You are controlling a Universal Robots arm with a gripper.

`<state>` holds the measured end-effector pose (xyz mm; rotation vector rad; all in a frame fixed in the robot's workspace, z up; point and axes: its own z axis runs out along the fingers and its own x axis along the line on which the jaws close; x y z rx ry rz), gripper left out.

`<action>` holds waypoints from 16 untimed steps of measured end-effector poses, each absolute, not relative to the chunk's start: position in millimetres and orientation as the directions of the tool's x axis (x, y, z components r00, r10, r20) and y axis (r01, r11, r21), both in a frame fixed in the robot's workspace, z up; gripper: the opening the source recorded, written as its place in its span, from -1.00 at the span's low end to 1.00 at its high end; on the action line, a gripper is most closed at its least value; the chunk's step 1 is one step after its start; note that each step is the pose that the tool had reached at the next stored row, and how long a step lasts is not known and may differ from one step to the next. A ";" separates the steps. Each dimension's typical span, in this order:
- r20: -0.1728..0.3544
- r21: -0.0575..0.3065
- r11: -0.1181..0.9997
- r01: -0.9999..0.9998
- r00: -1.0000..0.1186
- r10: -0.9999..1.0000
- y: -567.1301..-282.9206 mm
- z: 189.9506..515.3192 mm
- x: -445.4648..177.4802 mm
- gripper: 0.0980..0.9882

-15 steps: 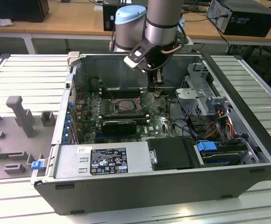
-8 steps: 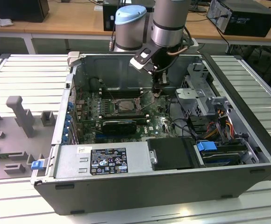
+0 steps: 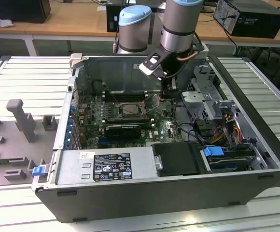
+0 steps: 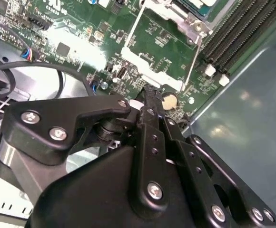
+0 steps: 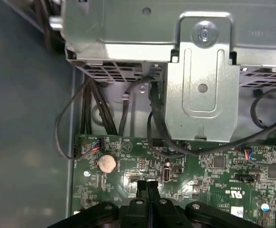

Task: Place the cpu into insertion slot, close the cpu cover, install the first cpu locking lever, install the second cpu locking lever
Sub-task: 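Close the cpu cover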

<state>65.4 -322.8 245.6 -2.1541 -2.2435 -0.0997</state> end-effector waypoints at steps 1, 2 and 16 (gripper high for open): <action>0.066 0.025 0.040 0.999 -0.041 0.997 -325.2 242.9 65.3 -0.98; 0.066 0.025 0.040 0.999 -0.041 0.997 -326.1 242.6 62.4 -0.98; 0.066 0.025 0.040 0.999 -0.041 0.997 -326.2 241.3 -9.4 -0.98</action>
